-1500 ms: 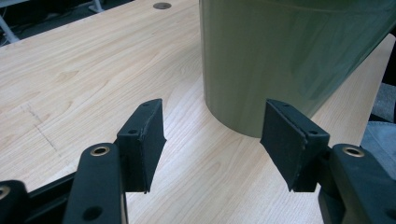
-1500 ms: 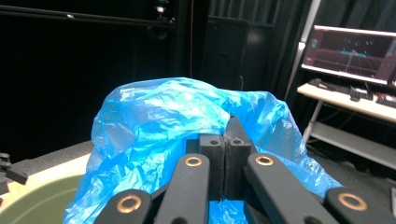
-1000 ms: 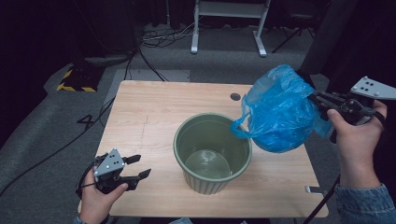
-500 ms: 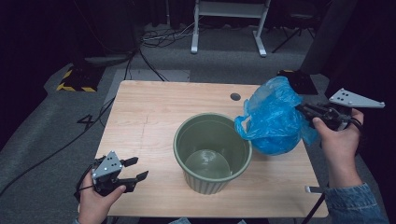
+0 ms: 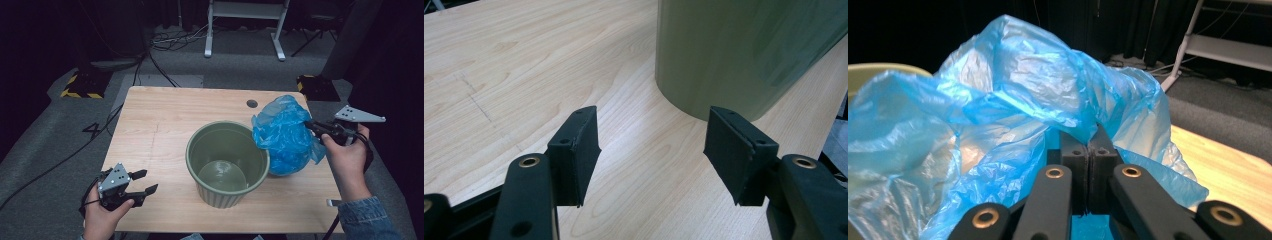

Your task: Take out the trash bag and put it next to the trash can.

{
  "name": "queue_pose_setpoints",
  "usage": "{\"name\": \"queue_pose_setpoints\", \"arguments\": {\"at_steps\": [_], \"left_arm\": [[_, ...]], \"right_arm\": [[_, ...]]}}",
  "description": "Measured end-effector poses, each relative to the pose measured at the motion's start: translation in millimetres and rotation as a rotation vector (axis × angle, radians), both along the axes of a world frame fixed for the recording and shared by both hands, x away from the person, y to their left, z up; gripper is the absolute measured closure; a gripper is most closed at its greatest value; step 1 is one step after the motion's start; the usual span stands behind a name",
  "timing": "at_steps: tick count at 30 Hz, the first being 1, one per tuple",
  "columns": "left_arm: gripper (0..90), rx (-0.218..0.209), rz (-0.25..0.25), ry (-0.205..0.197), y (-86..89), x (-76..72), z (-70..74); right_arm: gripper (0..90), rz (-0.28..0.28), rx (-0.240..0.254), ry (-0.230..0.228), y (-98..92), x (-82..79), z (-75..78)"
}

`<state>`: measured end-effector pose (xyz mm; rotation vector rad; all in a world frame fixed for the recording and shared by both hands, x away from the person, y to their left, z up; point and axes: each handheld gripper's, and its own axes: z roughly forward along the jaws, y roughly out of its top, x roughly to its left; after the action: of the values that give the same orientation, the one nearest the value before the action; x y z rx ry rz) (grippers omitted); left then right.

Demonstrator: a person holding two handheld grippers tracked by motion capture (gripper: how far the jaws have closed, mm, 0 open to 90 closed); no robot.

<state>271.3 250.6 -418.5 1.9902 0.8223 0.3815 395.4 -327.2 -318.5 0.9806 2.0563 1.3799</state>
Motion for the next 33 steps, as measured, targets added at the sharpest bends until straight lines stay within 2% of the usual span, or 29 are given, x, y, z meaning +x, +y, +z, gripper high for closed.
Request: {"name": "queue_pose_setpoints", "arguments": {"at_steps": [8, 15, 16, 21, 24, 28, 33], "left_arm": [[38.5, -0.002, 0.004, 0.001, 0.5, -1.3, -0.4], [38.6, 0.001, 0.011, 0.002, 3.0, -3.5, -1.1], [38.5, 0.001, 0.013, 0.003, 3.4, -4.1, -1.2], [38.5, -0.001, 0.018, 0.004, 4.6, -5.8, -1.2], [38.6, 0.003, 0.017, 0.002, 4.7, -5.0, -1.1], [38.5, -0.003, 0.016, 0.010, 2.6, -4.3, -1.8], [38.4, -0.001, 0.012, 0.012, 0.2, -2.6, -2.6]], "right_arm": [[88.9, 0.012, -0.022, 0.034, 5.2, 3.8, -20.9], [84.4, 0.018, -0.030, 0.055, 3.7, 2.4, -27.6], [82.0, 0.020, -0.030, 0.055, 3.7, 1.9, -27.6], [51.1, -0.006, -0.038, 0.045, 2.1, -4.1, -25.6], [41.6, -0.017, -0.036, 0.042, -0.3, -10.4, -22.1], [35.6, -0.017, -0.032, 0.023, -4.5, -23.1, -14.0], [33.6, -0.005, -0.035, 0.002, -11.0, -41.0, -4.0]]}}
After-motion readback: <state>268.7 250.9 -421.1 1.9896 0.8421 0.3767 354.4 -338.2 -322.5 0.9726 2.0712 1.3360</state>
